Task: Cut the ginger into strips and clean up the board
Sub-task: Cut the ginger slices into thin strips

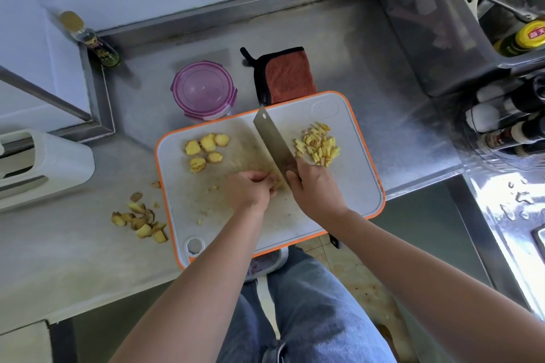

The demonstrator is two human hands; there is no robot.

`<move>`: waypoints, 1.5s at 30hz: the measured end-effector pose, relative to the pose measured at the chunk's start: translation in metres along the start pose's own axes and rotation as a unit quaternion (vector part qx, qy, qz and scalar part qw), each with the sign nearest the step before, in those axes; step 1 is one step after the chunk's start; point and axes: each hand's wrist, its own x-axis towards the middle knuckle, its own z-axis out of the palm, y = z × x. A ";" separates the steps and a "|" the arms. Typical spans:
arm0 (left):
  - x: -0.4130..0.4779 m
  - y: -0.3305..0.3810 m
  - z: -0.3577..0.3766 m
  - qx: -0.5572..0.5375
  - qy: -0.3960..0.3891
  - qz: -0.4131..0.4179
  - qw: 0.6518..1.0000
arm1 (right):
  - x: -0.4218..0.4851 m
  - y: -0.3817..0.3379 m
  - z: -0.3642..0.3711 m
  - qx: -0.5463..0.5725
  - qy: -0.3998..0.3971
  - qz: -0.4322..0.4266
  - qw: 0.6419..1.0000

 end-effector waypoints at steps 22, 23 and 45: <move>0.000 0.000 -0.001 -0.005 -0.010 0.016 1.000 | -0.017 0.001 -0.001 -0.030 -0.065 0.010 0.997; 0.001 -0.001 -0.001 -0.003 -0.011 0.016 1.000 | -0.016 0.000 0.001 -0.027 -0.061 0.012 0.998; 0.001 -0.010 0.001 0.013 0.016 0.048 0.999 | -0.016 0.003 0.001 0.009 -0.019 -0.003 1.000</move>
